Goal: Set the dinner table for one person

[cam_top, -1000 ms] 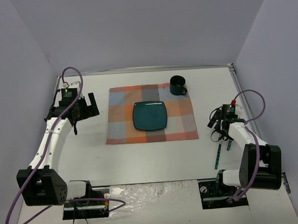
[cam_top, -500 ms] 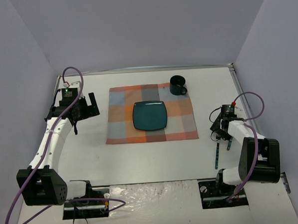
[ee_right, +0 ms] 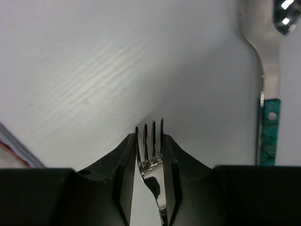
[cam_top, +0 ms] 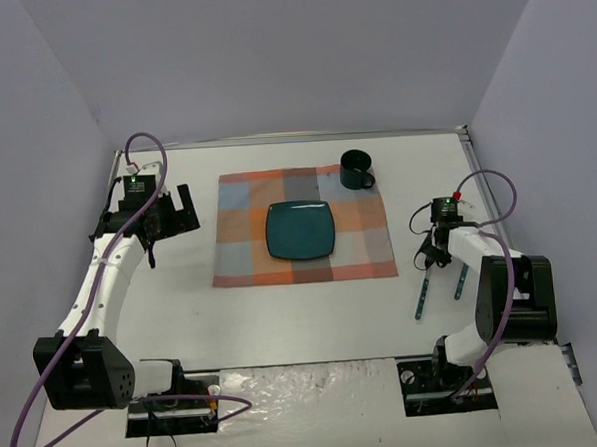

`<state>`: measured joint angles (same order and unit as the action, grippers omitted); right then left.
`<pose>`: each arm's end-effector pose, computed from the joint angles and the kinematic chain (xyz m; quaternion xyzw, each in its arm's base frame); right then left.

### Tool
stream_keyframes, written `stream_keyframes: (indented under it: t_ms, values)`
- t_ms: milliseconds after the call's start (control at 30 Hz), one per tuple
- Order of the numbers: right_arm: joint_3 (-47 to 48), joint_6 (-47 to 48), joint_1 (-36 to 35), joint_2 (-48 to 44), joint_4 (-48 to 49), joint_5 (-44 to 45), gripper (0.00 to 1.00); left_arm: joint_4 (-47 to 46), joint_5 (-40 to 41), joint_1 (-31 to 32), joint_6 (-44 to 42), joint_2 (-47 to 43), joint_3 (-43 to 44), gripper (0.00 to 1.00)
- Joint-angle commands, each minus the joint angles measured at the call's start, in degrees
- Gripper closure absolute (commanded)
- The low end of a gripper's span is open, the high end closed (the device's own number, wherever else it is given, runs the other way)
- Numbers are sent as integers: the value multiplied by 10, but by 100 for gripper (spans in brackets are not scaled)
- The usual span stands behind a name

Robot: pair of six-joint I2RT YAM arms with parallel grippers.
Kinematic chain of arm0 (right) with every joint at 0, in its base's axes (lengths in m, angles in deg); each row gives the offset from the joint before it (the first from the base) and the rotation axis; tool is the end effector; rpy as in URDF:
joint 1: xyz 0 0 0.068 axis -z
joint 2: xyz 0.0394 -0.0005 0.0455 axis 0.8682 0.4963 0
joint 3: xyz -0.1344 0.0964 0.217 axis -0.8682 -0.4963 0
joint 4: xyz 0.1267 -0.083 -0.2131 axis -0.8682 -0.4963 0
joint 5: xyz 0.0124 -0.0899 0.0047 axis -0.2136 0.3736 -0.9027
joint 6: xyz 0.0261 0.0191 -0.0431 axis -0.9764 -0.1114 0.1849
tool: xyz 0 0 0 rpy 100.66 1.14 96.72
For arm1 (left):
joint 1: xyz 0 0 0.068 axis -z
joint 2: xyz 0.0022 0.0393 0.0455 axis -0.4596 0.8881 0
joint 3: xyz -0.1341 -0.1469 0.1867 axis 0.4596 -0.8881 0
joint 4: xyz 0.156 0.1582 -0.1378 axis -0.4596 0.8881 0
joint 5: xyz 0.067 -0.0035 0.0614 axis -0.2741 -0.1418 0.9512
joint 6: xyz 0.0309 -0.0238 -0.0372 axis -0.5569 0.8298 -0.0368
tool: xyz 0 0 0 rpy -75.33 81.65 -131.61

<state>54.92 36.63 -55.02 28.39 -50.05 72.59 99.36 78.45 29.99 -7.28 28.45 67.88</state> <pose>0.2768 -0.0302 0.1631 0.2978 0.8860 0.0074 0.3553 0.2766 -0.0157 0.3211 -0.1107 0.9060 -0.1120 0.3928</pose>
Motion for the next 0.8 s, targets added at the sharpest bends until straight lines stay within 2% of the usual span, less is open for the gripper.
stream_keyframes:
  t_ms: [0,300,467,533,700,767]
  values:
    - [79,-1,-61,38,14,70,100,-8,7,3,-7,-19,27,3]
    - [148,16,-97,116,19,140,99,-10,15,3,-9,-20,24,3]
    - [184,51,-97,150,22,137,81,-11,14,3,-8,-19,24,3]
    - [188,63,-97,147,22,115,71,-11,14,3,-9,-19,24,3]
    - [161,67,-95,107,15,57,47,-9,13,3,-7,-20,27,3]
    - [133,64,-95,74,12,40,42,-8,12,3,-7,-20,27,3]
